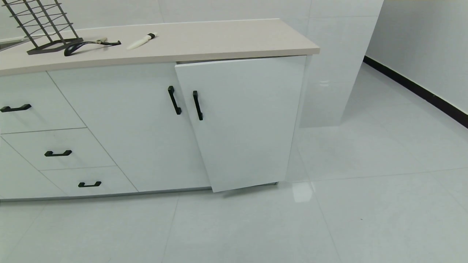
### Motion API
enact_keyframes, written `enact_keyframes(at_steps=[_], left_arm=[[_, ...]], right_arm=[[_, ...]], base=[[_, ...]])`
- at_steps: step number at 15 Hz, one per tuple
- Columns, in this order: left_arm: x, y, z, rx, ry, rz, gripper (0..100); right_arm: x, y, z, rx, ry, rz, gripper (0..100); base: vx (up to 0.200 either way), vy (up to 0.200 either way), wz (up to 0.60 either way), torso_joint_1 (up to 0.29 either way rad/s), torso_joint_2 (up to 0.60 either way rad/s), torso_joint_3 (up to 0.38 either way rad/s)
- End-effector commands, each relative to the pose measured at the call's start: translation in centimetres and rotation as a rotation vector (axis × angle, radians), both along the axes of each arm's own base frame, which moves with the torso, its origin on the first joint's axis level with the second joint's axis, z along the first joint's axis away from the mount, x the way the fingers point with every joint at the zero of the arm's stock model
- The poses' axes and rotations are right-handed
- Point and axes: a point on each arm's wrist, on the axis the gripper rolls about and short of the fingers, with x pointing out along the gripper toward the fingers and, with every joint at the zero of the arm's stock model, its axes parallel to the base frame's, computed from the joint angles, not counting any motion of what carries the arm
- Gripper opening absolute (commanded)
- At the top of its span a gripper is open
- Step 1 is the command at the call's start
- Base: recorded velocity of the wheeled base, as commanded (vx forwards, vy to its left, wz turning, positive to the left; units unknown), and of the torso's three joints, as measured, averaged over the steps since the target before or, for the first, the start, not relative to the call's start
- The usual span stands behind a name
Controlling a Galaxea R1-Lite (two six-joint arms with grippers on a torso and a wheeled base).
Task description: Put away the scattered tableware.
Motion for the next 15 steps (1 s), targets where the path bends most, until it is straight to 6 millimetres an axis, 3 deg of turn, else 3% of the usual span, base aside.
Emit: enact_keyframes(at_steps=[1, 15], left_arm=[[0.0, 0.02, 0.0, -0.001, 0.0, 0.007, 100], [0.0, 0.02, 0.0, -0.001, 0.0, 0.009, 100]], right_arm=[[0.04, 0.0, -0.04, -0.001, 0.008, 0.0, 0], [0.04, -0.01, -0.05, 0.01, 0.009, -0.005, 0]], base=[[0.0, 0.2, 0.0, 0.002, 0.0, 0.007], [0.0, 0.2, 0.0, 0.004, 0.0, 0.004]])
